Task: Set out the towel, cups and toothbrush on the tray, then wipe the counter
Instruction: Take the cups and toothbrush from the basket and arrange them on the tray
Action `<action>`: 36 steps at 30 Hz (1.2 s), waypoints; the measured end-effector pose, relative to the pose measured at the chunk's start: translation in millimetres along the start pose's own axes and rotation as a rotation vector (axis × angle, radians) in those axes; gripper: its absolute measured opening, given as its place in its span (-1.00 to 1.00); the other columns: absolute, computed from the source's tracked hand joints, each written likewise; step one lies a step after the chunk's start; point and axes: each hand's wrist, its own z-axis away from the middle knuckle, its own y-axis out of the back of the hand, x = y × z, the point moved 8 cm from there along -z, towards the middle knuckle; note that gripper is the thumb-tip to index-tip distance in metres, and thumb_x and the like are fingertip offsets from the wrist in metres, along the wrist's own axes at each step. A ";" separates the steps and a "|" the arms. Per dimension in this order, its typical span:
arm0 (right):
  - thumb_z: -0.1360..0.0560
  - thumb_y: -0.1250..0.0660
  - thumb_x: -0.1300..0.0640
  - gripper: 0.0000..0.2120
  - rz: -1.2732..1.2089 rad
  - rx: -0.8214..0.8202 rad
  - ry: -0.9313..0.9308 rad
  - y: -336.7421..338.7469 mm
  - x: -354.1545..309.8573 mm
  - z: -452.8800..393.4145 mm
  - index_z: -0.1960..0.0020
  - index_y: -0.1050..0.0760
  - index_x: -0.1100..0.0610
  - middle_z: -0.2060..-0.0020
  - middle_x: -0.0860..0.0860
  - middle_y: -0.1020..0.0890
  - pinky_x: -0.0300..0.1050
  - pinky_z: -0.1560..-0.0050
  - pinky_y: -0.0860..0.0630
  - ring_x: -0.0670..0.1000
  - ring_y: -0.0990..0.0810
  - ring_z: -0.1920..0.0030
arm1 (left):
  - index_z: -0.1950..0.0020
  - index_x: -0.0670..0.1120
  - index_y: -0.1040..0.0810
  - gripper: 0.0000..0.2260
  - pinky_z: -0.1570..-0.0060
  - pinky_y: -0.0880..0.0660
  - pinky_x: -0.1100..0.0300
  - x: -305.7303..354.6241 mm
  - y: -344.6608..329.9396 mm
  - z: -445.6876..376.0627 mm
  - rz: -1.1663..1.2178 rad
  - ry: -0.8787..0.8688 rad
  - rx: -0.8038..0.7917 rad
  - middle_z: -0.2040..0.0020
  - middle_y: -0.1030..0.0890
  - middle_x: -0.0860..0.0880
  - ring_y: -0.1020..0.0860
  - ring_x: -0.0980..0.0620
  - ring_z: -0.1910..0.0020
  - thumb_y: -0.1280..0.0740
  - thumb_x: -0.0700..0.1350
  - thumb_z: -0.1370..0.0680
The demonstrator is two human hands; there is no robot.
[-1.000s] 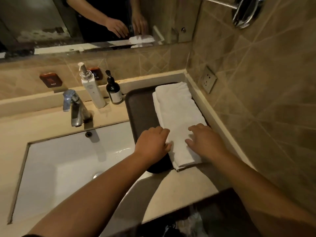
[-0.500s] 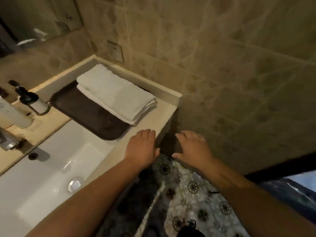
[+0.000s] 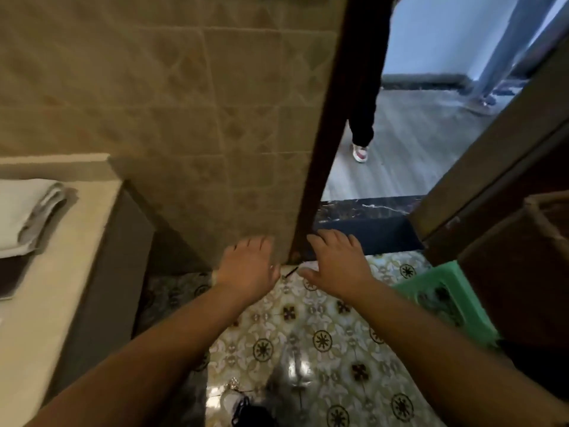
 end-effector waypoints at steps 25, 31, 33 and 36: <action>-0.43 -0.28 -0.28 -0.31 0.001 0.131 -0.582 23.6 458.3 330.5 -0.44 -0.28 0.05 -0.36 0.06 -0.42 0.12 -0.27 -0.38 0.14 -0.40 -0.34 | -0.38 -0.05 -0.40 -0.57 -0.10 -0.44 -0.02 556.4 -74.7 -25.4 0.107 -0.518 -0.021 -0.26 -0.54 -0.07 -0.49 -0.12 -0.18 -0.22 0.12 -0.57; -0.45 -0.28 -0.26 -0.32 -0.006 0.111 -0.611 27.1 532.9 305.9 -0.44 -0.27 0.06 -0.39 0.07 -0.40 0.12 -0.31 -0.35 0.15 -0.38 -0.36 | -0.39 -0.08 -0.41 -0.55 -0.07 -0.46 -0.05 603.4 -86.9 -90.5 0.174 -0.502 -0.046 -0.26 -0.55 -0.11 -0.51 -0.14 -0.18 -0.25 0.09 -0.56; -0.44 -0.29 -0.26 -0.34 -0.012 0.129 -0.624 32.1 558.3 295.4 -0.42 -0.29 0.06 -0.36 0.07 -0.42 0.11 -0.28 -0.37 0.15 -0.41 -0.34 | -0.36 -0.09 -0.42 -0.57 -0.04 -0.48 -0.07 618.0 -88.6 -113.0 0.188 -0.500 -0.049 -0.24 -0.56 -0.11 -0.53 -0.15 -0.16 -0.26 0.09 -0.55; -0.44 -0.29 -0.25 -0.33 -0.021 0.135 -0.636 36.9 598.5 277.2 -0.43 -0.30 0.08 -0.36 0.09 -0.42 0.12 -0.27 -0.37 0.16 -0.40 -0.34 | -0.35 -0.08 -0.42 -0.58 -0.05 -0.49 -0.07 636.7 -92.5 -148.8 0.192 -0.462 -0.053 -0.25 -0.55 -0.11 -0.53 -0.15 -0.17 -0.25 0.08 -0.55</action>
